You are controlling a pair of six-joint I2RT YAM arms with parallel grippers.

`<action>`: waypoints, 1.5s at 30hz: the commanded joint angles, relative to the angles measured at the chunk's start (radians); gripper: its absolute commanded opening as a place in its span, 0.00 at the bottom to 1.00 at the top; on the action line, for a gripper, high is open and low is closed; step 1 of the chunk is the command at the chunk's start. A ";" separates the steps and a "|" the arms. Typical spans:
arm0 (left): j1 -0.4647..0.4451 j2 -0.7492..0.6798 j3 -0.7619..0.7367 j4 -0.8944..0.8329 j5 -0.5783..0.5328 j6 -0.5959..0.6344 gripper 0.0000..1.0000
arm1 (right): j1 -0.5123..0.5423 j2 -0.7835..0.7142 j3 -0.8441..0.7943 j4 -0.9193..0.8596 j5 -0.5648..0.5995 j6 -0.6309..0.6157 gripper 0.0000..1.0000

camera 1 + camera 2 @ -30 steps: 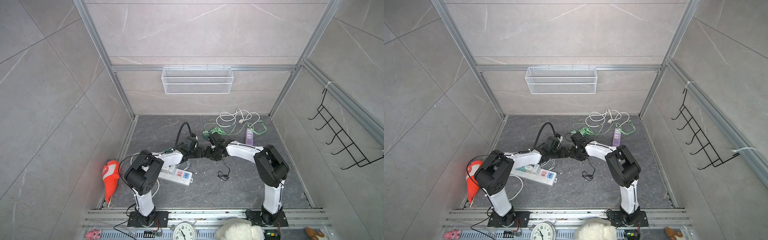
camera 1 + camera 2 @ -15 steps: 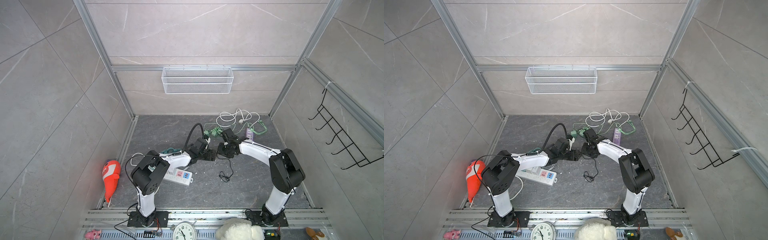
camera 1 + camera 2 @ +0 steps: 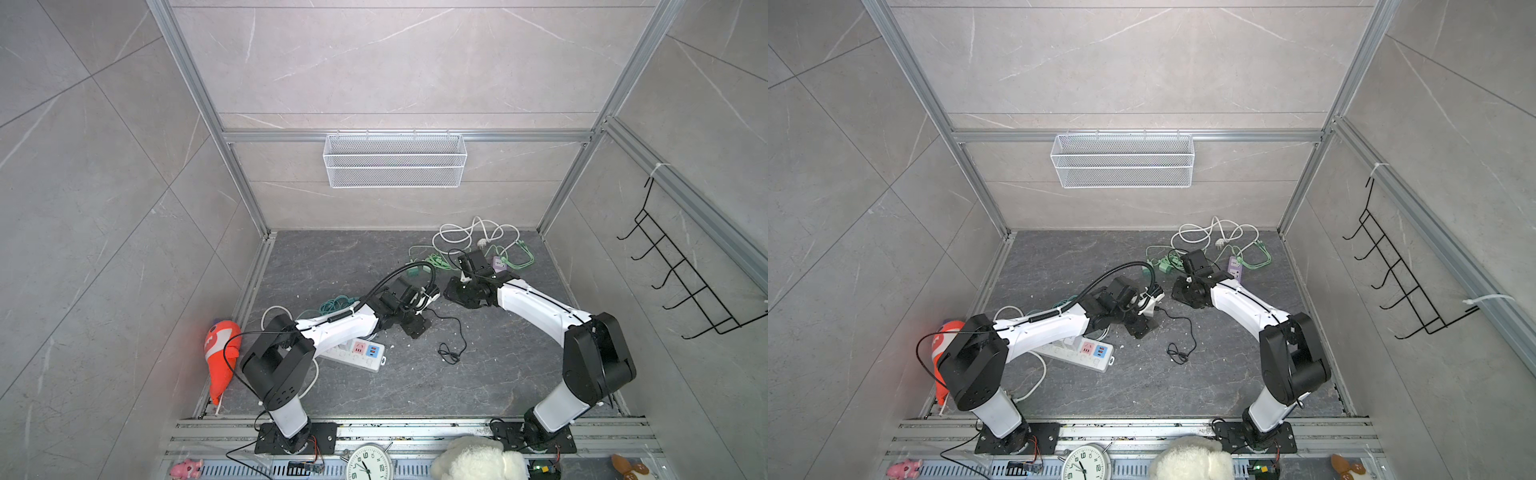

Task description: Insert the plug

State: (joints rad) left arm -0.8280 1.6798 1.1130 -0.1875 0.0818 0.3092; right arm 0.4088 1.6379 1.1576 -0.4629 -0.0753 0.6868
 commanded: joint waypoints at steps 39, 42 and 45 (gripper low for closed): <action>0.262 0.447 0.462 -0.359 0.453 0.819 0.82 | -0.046 -0.231 -0.211 -0.021 -0.057 -0.108 0.45; 0.260 0.470 0.498 -0.404 0.447 0.828 0.82 | -0.052 -0.246 -0.221 -0.023 -0.060 -0.111 0.45; 0.259 0.491 0.539 -0.448 0.447 0.838 0.81 | -0.061 -0.259 -0.231 -0.022 -0.063 -0.110 0.45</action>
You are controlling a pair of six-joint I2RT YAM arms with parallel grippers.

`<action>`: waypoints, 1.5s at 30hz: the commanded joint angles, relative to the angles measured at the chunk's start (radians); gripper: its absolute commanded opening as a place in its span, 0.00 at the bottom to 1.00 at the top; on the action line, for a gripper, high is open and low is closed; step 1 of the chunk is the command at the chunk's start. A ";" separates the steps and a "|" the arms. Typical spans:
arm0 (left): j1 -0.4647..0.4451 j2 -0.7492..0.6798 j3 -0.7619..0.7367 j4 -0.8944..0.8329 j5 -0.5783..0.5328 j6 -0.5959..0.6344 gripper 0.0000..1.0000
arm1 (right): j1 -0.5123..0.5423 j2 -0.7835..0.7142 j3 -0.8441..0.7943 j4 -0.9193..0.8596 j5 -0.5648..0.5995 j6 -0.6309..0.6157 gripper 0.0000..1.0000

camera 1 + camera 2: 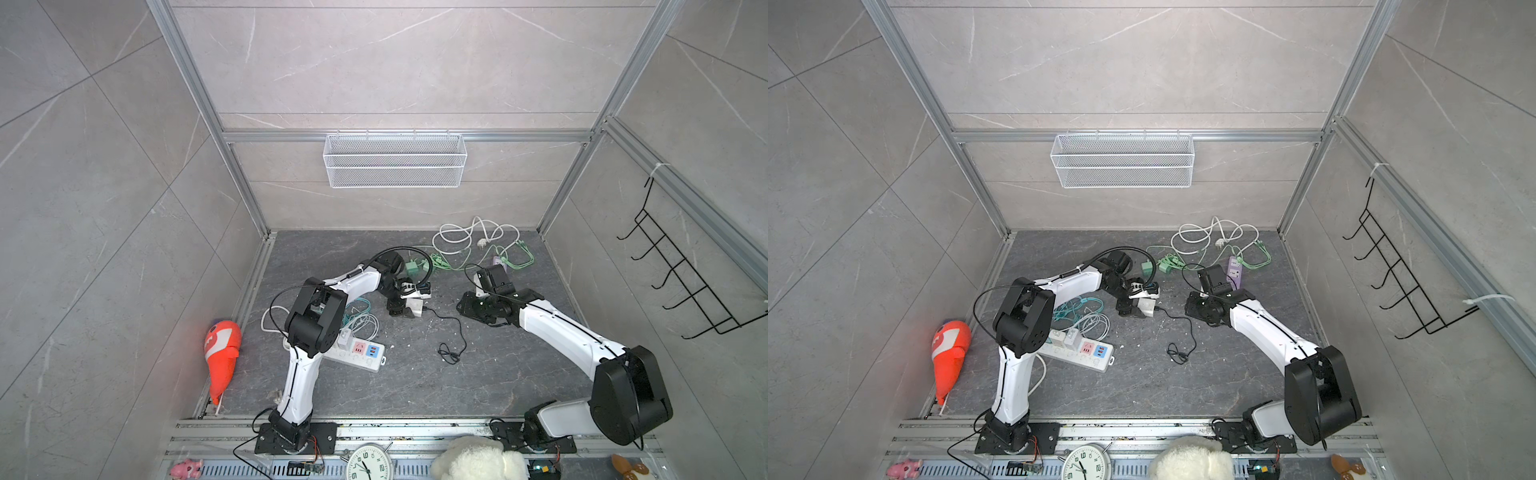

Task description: Insert the plug

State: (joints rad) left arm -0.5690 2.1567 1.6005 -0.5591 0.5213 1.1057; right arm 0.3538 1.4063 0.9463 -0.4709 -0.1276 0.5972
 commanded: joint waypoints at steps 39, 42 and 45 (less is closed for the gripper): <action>-0.032 -0.065 -0.008 0.138 -0.032 -0.280 0.34 | -0.038 -0.214 -0.124 -0.061 -0.050 0.003 0.45; -0.030 -0.135 -0.087 0.284 -0.031 -0.414 0.33 | -0.039 -0.270 -0.127 -0.094 -0.042 0.008 0.45; -0.024 -0.204 -0.175 0.486 -0.049 -0.571 0.36 | -0.039 -0.308 -0.108 -0.127 -0.039 0.008 0.45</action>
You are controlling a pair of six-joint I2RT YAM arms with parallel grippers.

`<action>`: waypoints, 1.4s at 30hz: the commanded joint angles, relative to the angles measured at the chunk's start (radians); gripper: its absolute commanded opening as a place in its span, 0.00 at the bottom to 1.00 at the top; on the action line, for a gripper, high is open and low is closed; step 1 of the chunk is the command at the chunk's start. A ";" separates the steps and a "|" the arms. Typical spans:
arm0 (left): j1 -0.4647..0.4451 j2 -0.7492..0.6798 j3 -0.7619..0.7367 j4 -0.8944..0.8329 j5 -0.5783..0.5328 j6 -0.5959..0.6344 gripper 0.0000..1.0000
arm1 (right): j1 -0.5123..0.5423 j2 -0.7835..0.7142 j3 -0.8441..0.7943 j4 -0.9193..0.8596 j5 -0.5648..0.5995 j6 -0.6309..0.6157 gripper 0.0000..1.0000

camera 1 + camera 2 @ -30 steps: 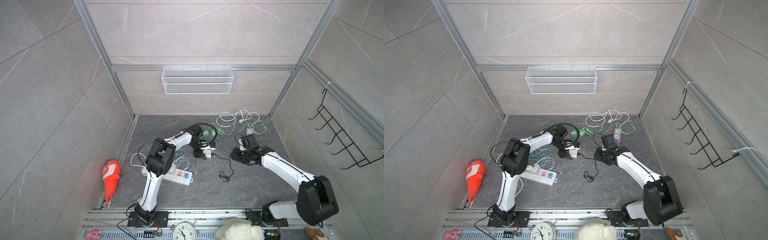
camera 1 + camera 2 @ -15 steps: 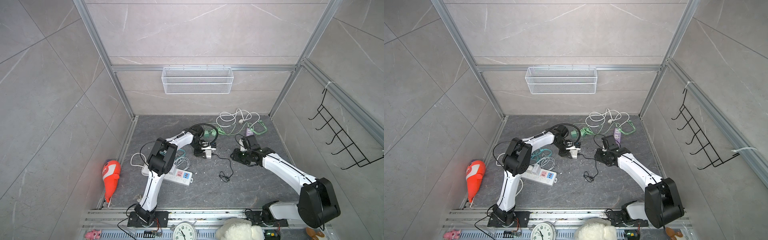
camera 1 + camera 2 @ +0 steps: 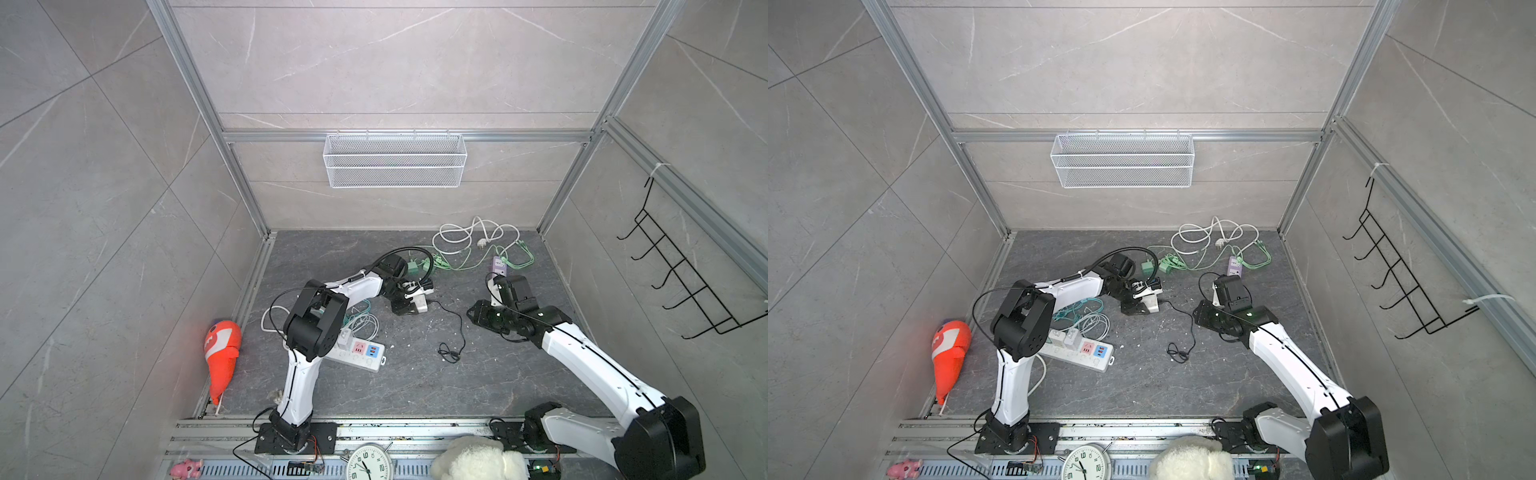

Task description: Insert the plug

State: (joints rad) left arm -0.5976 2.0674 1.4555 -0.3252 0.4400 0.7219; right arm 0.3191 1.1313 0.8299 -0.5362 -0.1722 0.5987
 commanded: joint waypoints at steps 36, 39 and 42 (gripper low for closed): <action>-0.176 -0.755 -0.933 1.234 -0.591 -0.506 0.29 | 0.330 0.375 0.459 0.036 -0.194 -0.034 0.44; -0.194 -0.782 -0.954 1.220 -0.579 -0.513 0.28 | 0.331 0.369 0.453 0.018 -0.158 -0.046 0.44; -0.213 -0.803 -0.972 1.204 -0.577 -0.517 0.28 | 0.331 0.363 0.452 0.023 -0.162 -0.058 0.46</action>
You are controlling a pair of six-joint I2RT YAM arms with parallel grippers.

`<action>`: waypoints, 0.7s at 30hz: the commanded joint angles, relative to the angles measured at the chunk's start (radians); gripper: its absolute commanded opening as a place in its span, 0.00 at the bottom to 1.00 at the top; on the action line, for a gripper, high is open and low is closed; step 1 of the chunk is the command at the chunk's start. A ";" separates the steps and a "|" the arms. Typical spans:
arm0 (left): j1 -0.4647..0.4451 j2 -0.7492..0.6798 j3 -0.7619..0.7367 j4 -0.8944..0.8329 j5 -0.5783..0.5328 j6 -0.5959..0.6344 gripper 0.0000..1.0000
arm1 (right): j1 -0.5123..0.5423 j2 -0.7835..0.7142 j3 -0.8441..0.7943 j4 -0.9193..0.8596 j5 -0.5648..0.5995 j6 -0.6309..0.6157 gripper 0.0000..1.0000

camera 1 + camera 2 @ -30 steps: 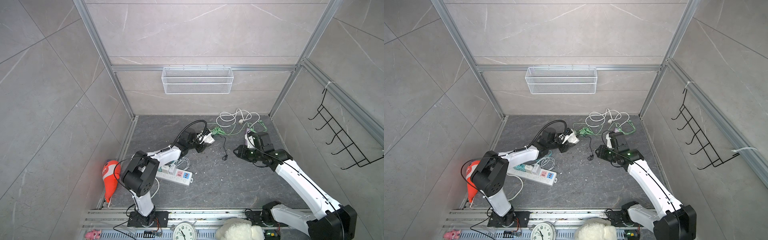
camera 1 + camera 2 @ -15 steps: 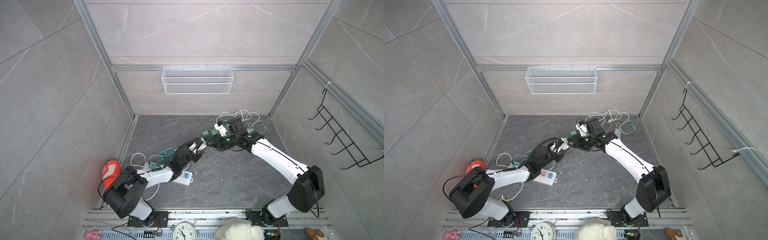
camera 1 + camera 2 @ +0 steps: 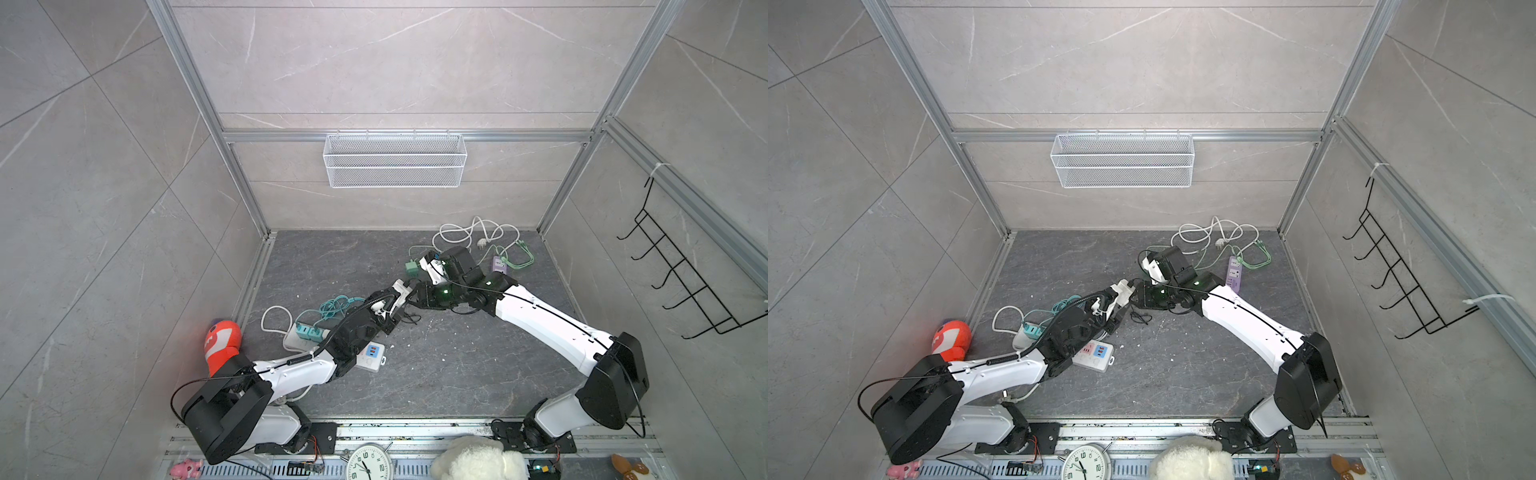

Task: Insert the plug
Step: 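Lift the cube charger with the left gripper and grasp it with the right gripper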

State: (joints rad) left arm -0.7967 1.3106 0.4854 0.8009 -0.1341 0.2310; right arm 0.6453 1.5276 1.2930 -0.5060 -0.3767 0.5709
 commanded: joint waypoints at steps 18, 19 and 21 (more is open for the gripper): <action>-0.030 -0.057 0.002 0.062 0.150 -0.076 0.27 | 0.005 0.001 -0.020 0.080 -0.107 -0.064 0.47; -0.030 -0.052 0.007 0.061 0.155 -0.079 0.26 | 0.005 0.004 -0.017 0.083 -0.114 -0.067 0.46; -0.032 -0.045 0.008 0.068 0.146 -0.086 0.26 | 0.005 0.007 -0.016 0.083 -0.125 -0.068 0.45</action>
State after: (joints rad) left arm -0.8242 1.2793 0.4614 0.7906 -0.0383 0.1722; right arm 0.6464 1.5230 1.2816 -0.4644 -0.4484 0.5262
